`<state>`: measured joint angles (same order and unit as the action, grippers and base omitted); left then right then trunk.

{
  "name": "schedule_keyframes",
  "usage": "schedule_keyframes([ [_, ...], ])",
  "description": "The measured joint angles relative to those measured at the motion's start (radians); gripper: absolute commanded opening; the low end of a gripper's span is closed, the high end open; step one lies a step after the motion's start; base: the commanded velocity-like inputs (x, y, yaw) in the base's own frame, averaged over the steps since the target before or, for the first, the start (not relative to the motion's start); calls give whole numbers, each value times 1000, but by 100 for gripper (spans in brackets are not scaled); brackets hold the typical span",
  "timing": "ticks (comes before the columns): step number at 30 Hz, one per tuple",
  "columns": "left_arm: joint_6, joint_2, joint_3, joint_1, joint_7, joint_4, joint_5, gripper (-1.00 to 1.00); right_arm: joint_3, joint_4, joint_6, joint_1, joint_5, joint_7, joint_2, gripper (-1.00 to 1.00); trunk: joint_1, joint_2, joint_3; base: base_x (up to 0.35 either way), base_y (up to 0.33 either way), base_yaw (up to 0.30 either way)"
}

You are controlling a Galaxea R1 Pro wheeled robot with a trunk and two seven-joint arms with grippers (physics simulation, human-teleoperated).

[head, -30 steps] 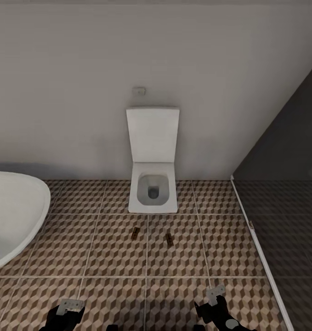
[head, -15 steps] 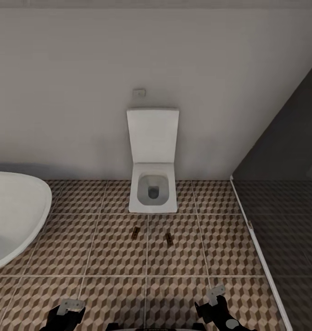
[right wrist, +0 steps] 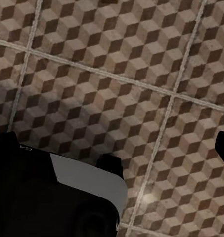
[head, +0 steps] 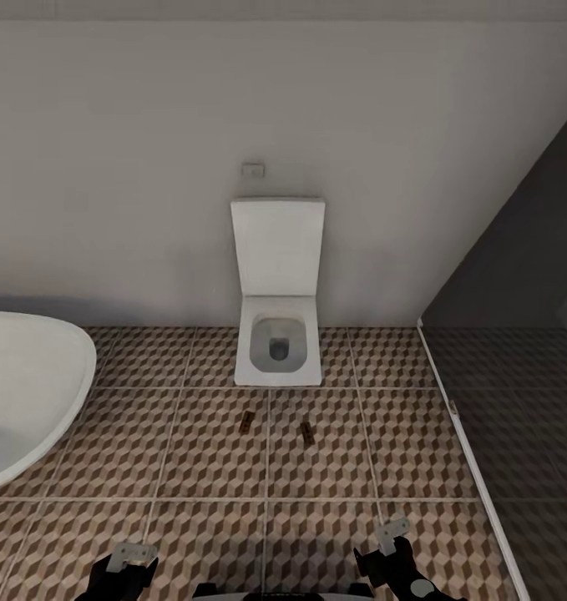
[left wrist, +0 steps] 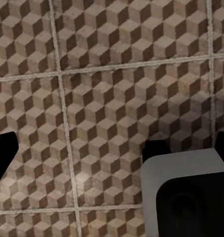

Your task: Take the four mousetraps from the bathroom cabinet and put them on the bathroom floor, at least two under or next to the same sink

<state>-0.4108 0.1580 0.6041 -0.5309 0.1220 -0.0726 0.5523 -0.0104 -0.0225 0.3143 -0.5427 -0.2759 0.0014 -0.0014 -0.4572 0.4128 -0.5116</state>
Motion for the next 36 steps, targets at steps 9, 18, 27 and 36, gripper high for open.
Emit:
schedule_keyframes([
  [9,0,-3,0,0,0,0,0,100,0,0,0,0,0,0,0,100,8,-14,6,0,0,0],
  [18,0,-3,-1,0,0,0,0,100,0,0,0,0,0,0,0,100,8,-14,6,0,0,0],
  [27,0,-3,-1,0,-1,0,0,100,0,0,0,0,0,-1,0,100,8,-14,6,0,0,0],
  [36,0,-3,-1,1,-1,0,0,100,0,0,0,0,1,-1,-1,100,8,-14,6,0,0,0],
])
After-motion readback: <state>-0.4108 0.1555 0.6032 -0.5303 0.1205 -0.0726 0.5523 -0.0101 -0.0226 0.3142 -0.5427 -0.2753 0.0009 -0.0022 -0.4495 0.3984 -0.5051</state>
